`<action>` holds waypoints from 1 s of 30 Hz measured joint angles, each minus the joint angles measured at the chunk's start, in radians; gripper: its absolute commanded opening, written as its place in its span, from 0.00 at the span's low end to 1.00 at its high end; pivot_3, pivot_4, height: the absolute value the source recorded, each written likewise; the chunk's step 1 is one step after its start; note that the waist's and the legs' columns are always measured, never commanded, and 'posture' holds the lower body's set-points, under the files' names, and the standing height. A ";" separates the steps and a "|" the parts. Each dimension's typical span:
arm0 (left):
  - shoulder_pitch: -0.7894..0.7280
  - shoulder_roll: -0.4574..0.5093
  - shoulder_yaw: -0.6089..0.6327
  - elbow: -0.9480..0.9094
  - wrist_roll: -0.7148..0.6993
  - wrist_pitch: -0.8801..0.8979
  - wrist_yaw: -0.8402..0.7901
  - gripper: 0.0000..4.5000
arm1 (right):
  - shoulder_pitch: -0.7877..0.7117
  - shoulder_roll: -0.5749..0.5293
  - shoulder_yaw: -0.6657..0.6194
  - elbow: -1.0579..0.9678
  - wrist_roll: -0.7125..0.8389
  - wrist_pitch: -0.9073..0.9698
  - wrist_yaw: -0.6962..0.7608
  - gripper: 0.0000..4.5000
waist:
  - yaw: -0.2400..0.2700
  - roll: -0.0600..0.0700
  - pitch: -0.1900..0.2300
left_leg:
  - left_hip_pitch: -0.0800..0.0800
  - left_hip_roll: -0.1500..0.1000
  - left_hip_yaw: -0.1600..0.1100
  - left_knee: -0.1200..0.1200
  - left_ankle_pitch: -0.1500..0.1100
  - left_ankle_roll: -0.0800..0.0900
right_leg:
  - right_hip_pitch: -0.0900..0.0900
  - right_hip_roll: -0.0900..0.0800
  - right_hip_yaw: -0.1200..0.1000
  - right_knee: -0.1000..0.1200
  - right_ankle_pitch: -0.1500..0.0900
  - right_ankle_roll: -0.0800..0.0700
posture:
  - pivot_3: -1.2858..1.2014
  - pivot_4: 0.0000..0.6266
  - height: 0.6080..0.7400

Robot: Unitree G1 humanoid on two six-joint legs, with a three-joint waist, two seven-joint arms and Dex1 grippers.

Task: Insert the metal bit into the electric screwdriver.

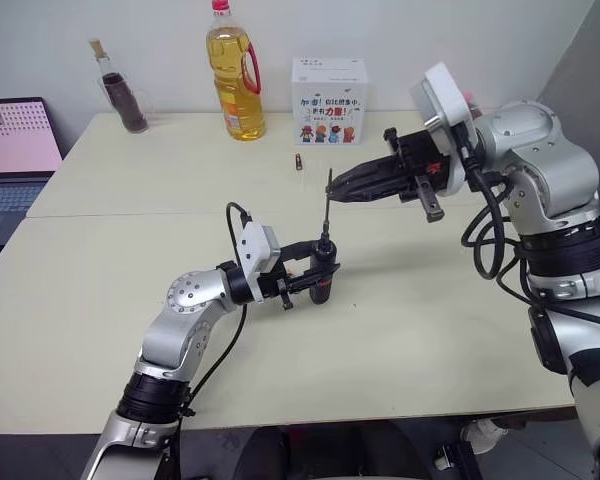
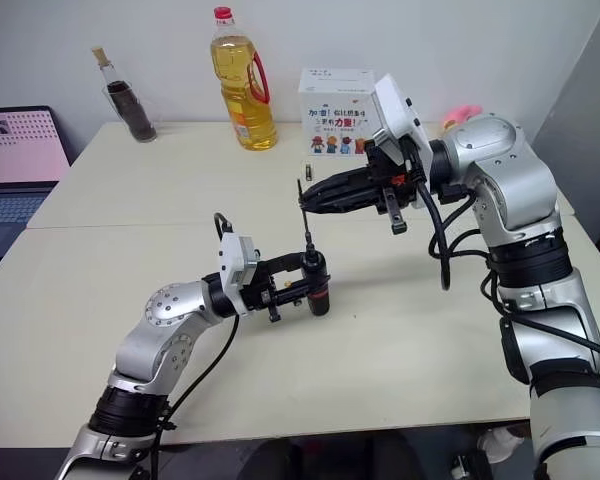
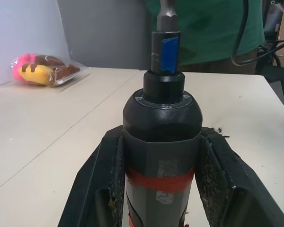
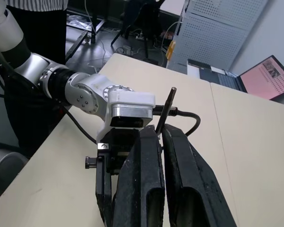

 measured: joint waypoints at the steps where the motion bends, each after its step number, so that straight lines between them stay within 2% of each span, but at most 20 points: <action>1: 0.003 0.003 0.000 -0.003 -0.002 0.000 0.000 0.37 | 0.000 0.000 0.000 0.007 0.000 -0.014 0.009 0.01 | 0.000 0.000 0.000 | 0.000 0.000 0.000 0.000 0.000 0.000 | 0.000 0.000 0.000 0.000 0.000 0.000 | 0.52 0.24 1.00; 30: 0.009 0.029 0.007 -0.009 -0.023 0.003 -0.013 0.37 | -0.026 0.001 0.023 0.035 0.000 -0.029 0.024 0.01 | 0.000 0.000 0.000 | 0.000 0.000 0.000 0.000 0.000 0.000 | 0.000 -0.001 0.000 0.000 0.000 0.000 | 0.52 0.24 1.00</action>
